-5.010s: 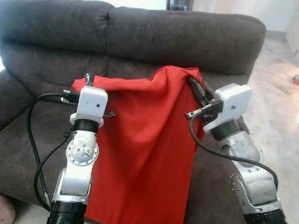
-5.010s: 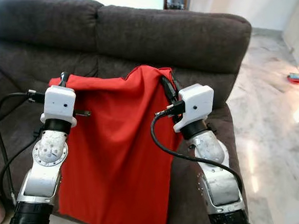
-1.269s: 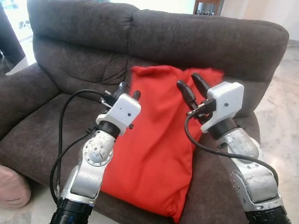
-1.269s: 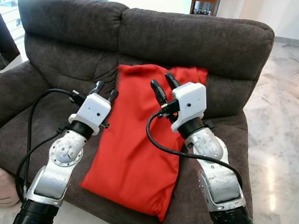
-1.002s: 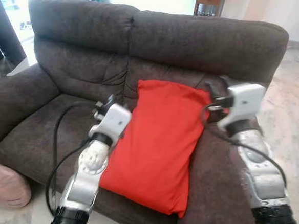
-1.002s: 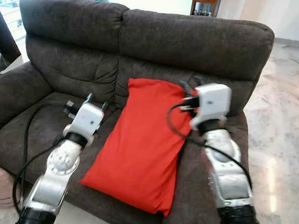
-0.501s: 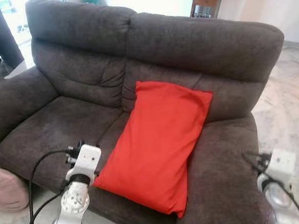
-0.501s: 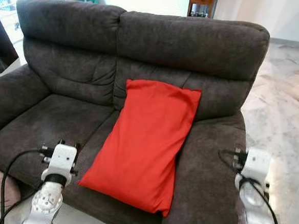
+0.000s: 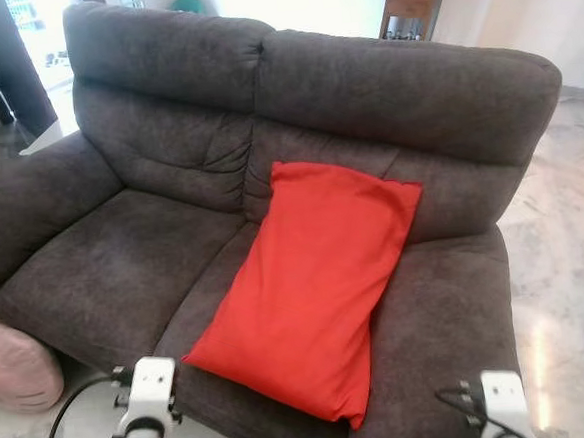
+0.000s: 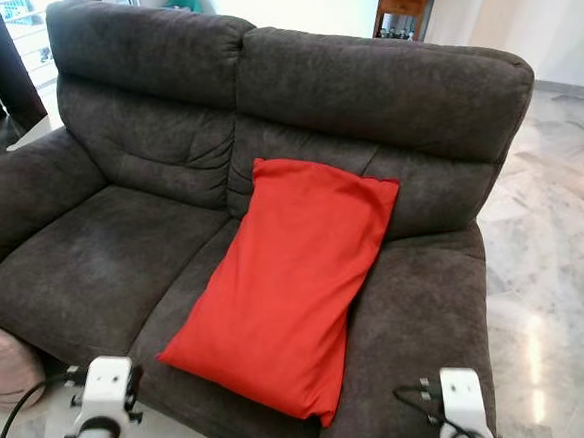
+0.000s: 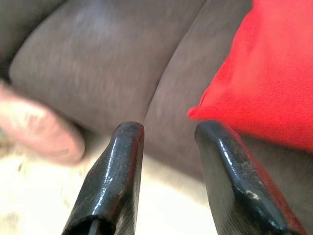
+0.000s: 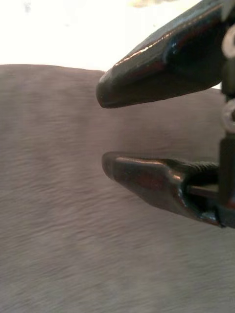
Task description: Move the pillow to the sofa from floor
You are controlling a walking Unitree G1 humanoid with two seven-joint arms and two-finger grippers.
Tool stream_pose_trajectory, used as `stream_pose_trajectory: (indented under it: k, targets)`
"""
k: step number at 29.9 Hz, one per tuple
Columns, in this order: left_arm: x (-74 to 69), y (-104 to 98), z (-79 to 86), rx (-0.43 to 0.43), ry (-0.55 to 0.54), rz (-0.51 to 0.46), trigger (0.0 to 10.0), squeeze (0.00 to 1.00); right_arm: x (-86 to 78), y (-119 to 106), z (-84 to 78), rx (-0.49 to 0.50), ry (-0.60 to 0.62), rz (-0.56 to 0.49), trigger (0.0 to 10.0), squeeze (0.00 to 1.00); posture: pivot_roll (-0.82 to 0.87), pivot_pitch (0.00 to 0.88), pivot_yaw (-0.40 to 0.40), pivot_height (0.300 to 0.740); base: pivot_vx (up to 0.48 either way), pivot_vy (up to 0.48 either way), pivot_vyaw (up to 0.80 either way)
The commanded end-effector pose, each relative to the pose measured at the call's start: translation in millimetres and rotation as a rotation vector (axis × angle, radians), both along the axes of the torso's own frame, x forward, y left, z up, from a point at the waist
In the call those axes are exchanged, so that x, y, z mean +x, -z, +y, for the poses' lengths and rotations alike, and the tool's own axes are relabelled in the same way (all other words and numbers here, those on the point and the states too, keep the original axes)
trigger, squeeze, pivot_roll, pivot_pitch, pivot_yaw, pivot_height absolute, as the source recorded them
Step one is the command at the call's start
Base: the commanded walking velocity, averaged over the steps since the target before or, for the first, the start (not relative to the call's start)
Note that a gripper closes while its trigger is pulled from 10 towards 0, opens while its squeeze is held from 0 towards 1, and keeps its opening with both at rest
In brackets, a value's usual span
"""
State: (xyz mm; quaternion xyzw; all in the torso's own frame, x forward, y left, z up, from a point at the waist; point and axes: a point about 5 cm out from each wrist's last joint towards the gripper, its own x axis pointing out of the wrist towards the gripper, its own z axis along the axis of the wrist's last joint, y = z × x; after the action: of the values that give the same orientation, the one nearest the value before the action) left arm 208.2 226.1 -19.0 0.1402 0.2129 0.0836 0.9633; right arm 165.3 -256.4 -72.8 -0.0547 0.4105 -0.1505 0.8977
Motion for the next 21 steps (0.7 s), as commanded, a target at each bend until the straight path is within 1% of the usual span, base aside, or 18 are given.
stream_pose_trajectory:
  k: [1,4,5,8,9,11,13,15,21]
  targets:
    - [-4.5,3.2,0.1,-0.006,-0.009,-0.002,10.0,0.00,5.7,-2.5,5.4,0.065,-0.007,-0.069,10.0,0.00,0.11,0.000,-0.072,0.740,0.000,0.000,0.00]
    - [-4.8,-0.4,-3.4,-0.012,-0.001,-0.043,10.0,0.00,10.0,-3.4,15.6,0.111,-0.036,-0.121,10.0,0.00,0.11,0.000,-0.068,0.740,0.000,0.000,0.00]
    - [-4.8,-0.4,-3.4,-0.012,-0.001,-0.043,10.0,0.00,10.0,-3.4,15.6,0.111,-0.036,-0.121,10.0,0.00,0.11,0.000,-0.068,0.740,0.000,0.000,0.00]
    - [2.1,-16.5,-7.3,0.005,-0.007,-0.191,10.0,0.00,16.9,-6.2,24.4,0.148,-0.028,-0.185,10.0,0.00,0.11,0.000,-0.065,0.740,0.000,0.000,0.00]
    - [3.1,-18.6,-7.7,0.012,-0.009,-0.208,10.0,0.00,17.0,-5.9,25.7,0.152,-0.029,-0.186,10.0,0.00,0.11,0.000,-0.066,0.740,0.000,0.000,0.00]
    - [4.9,-21.0,-9.9,0.020,-0.002,-0.228,10.0,0.00,16.7,-4.6,29.9,0.163,-0.050,-0.177,10.0,0.00,0.11,0.000,-0.067,0.740,0.000,0.000,0.00]
    - [4.8,-17.5,-12.1,0.014,0.010,-0.215,10.0,0.00,14.5,-2.1,34.0,0.172,-0.068,-0.162,10.0,0.00,0.11,0.000,-0.068,0.740,0.000,0.000,0.00]
    - [4.1,-16.4,-11.7,0.025,0.013,-0.209,10.0,0.00,11.8,-0.4,34.5,0.177,-0.056,-0.151,10.0,0.00,0.11,0.000,-0.067,0.740,0.000,0.000,0.00]
    - [2.6,-16.3,-12.0,0.021,0.012,-0.223,10.0,0.00,4.5,3.2,35.0,0.185,-0.057,-0.132,10.0,0.00,0.10,0.000,-0.065,0.740,0.000,0.000,0.00]
